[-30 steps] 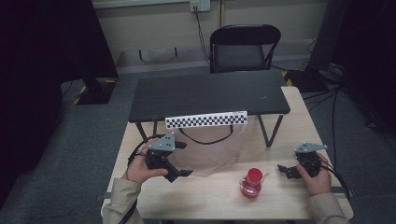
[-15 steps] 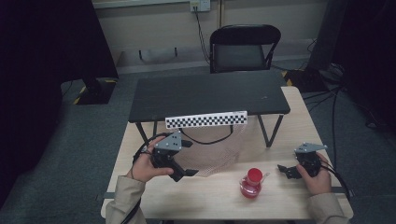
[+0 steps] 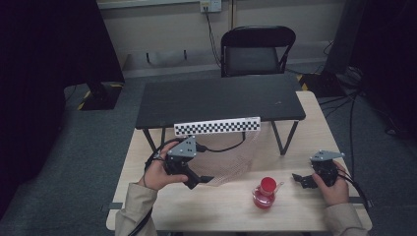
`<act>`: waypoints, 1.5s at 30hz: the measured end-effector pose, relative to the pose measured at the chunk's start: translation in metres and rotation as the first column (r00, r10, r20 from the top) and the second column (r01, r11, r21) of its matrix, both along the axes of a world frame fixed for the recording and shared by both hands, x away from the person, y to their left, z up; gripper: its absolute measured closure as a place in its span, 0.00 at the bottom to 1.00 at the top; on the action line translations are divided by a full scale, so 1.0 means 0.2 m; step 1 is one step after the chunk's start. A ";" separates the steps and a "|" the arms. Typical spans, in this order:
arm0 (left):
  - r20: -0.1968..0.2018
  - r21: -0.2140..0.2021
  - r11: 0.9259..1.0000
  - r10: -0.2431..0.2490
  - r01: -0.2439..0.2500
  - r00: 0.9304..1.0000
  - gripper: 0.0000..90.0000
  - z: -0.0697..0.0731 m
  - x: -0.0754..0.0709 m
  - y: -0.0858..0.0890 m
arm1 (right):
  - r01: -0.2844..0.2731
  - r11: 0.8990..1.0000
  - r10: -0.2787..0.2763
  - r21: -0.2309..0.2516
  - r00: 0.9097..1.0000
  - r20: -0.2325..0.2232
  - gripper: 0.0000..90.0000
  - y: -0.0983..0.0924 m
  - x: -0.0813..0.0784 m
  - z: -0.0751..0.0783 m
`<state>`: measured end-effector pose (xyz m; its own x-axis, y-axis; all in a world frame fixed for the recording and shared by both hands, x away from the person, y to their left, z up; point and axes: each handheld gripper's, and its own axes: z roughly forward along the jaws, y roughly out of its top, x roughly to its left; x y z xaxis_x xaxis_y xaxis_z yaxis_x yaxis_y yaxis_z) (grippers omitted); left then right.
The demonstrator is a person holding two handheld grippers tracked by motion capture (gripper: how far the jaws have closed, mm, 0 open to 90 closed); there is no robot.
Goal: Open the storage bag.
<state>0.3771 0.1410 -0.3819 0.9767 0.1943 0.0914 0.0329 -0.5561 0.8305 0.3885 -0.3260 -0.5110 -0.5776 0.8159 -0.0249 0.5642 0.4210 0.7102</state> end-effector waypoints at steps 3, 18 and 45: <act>0.014 -0.003 1.000 -0.003 0.003 1.000 0.03 0.01 0.00 -0.01 | 0.000 1.000 0.000 0.000 1.000 0.000 0.00 0.00 0.00 0.00; 0.090 0.014 0.998 0.063 -0.065 0.994 0.03 0.01 0.01 -0.07 | 0.000 1.000 0.000 0.000 1.000 0.000 0.00 0.00 0.00 0.00; 0.248 0.158 0.960 0.190 -0.233 0.950 0.17 -0.09 0.08 -0.15 | 0.000 1.000 0.000 0.000 1.000 0.000 0.00 0.00 0.00 0.00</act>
